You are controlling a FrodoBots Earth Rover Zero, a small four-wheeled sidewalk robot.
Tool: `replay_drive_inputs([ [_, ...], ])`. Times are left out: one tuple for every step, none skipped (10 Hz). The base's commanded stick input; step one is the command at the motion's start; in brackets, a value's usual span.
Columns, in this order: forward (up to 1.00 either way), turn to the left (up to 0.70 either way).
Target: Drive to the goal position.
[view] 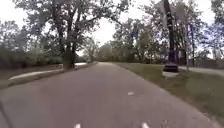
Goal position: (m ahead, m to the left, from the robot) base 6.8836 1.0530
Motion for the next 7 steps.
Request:
replay_drive_inputs([
  [1.0,0.0],
  [1.0,0.0],
  [1.0,0.0],
  [1.0,0.0],
  [1.0,0.0],
  [1.0,0.0],
  [1.0,0.0],
])
